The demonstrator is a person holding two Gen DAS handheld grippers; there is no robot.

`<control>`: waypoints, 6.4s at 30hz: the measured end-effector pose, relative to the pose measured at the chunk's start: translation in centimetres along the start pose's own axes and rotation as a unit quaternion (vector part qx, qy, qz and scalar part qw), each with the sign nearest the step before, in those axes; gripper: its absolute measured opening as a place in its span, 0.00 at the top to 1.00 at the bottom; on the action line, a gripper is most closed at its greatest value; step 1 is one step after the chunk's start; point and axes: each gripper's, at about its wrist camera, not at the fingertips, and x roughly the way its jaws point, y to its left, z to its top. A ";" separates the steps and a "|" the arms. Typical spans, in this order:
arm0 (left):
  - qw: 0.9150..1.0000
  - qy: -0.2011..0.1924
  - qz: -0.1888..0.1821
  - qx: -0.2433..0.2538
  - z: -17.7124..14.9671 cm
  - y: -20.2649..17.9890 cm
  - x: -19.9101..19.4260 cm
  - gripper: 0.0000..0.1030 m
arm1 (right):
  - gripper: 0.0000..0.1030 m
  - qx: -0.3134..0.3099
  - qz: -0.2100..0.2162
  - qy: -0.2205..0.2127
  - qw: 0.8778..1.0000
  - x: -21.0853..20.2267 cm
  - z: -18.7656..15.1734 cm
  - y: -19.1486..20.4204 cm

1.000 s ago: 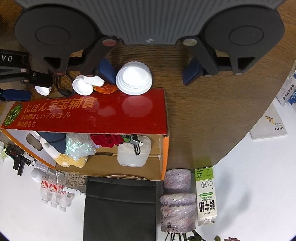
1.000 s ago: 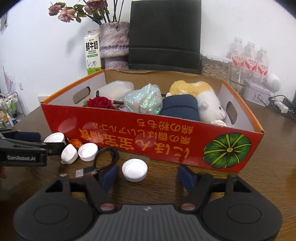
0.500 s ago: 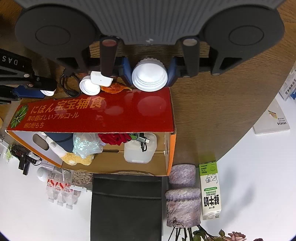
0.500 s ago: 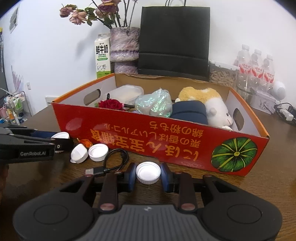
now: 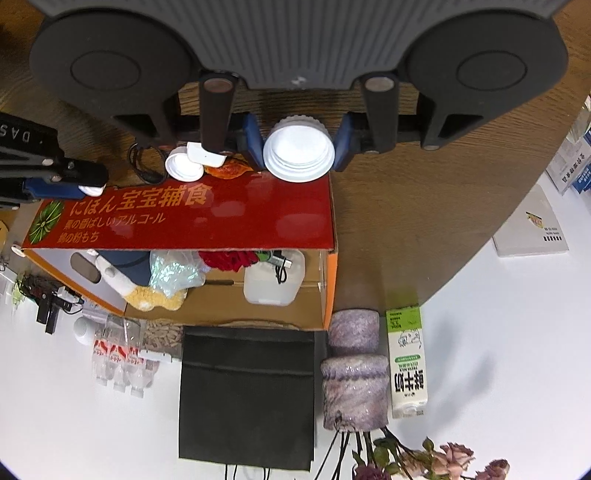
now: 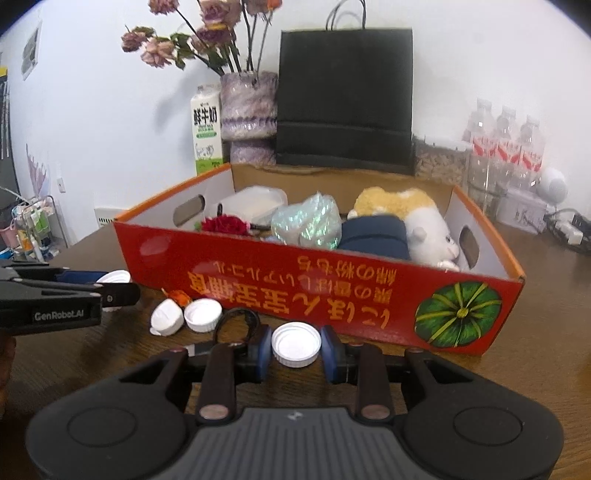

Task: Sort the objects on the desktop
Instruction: 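Carry both white caps into the box and open both tools, then withdraw both tools from the box toward the remaining caps, then grasp the small white cap with the left tool, then grasp the black cable with the right tool while the left tool holds the white cap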

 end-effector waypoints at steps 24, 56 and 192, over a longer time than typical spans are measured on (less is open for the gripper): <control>0.992 -0.118 -0.042 0.017 8.3 -5.9 -2.7 0.60 | 0.73 0.020 -0.033 -0.106 0.994 -3.1 7.5 -3.2; 0.997 -0.052 -0.004 0.055 8.3 -8.1 6.9 0.13 | 0.33 0.053 -0.067 -0.025 0.996 5.4 7.2 -8.2; 0.997 0.000 -0.065 -0.038 0.7 1.7 -0.1 0.73 | 0.69 0.011 -0.011 0.050 0.999 3.6 1.1 2.6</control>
